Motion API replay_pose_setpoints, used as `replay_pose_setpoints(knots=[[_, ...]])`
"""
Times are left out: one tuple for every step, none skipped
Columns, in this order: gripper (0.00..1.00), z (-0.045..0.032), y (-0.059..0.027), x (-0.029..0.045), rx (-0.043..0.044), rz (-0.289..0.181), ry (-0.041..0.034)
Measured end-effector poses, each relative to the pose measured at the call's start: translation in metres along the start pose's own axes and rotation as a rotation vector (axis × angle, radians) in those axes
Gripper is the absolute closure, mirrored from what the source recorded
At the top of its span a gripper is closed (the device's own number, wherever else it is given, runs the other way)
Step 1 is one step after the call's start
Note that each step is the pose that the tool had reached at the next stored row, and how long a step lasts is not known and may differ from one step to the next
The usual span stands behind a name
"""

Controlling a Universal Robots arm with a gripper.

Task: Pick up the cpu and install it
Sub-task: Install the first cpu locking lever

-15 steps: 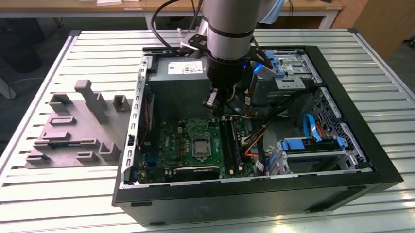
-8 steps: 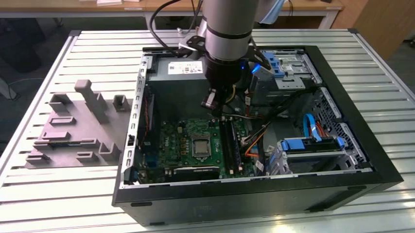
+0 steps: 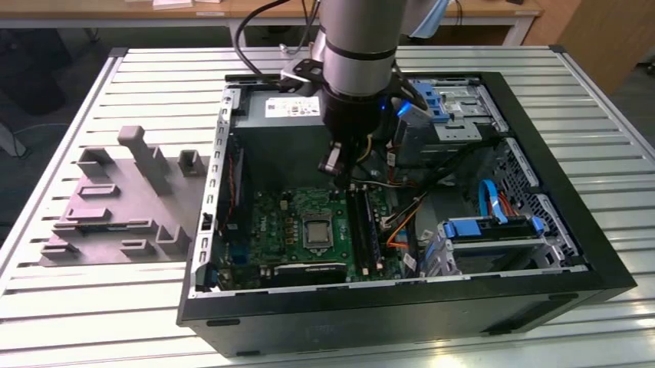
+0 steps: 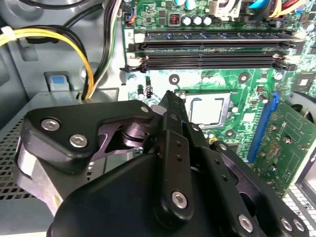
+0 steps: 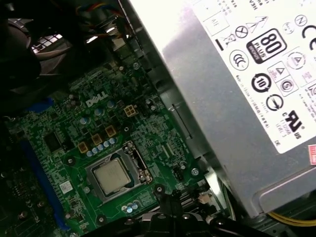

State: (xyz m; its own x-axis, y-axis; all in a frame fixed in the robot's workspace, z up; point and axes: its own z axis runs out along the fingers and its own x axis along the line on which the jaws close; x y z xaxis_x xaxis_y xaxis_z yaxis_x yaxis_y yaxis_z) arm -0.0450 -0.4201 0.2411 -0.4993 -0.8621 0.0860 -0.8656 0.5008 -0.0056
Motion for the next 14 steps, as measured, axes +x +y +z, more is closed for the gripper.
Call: replay_pose_setpoints(knots=[[0.89,0.0001,-0.0004,0.0009,0.0002,-0.001,-0.0001],[0.89,0.0002,-0.0009,0.002,0.0003,-0.002,-0.0001],[0.89,0.0003,-0.0014,0.0029,0.0004,-0.003,-0.0001],[0.89,0.0003,-0.0016,0.0035,0.0004,-0.004,-0.0001],[0.89,0.0004,-0.0017,0.0036,0.0004,-0.004,-0.0002],[0.89,0.0004,-0.0017,0.0036,0.0004,-0.004,-0.0001],[0.89,0.0004,-0.0018,0.0036,0.0004,-0.004,-0.0002],[0.89,0.0004,-0.0018,0.0036,0.0005,-0.004,-0.0001],[0.89,0.0004,-0.0018,0.0036,0.0004,-0.004,-0.0002],[0.89,0.0004,-0.0018,0.0036,0.0005,-0.004,-0.0001],[0.89,0.0004,-0.0018,0.0036,0.0005,-0.004,-0.0001],[0.89,0.0004,-0.0018,0.0036,0.0005,-0.004,-0.0001],[0.89,0.0004,-0.0018,0.0036,0.0004,-0.004,-0.0001],[0.89,0.0004,-0.0018,0.0036,0.0005,-0.004,-0.0001]])
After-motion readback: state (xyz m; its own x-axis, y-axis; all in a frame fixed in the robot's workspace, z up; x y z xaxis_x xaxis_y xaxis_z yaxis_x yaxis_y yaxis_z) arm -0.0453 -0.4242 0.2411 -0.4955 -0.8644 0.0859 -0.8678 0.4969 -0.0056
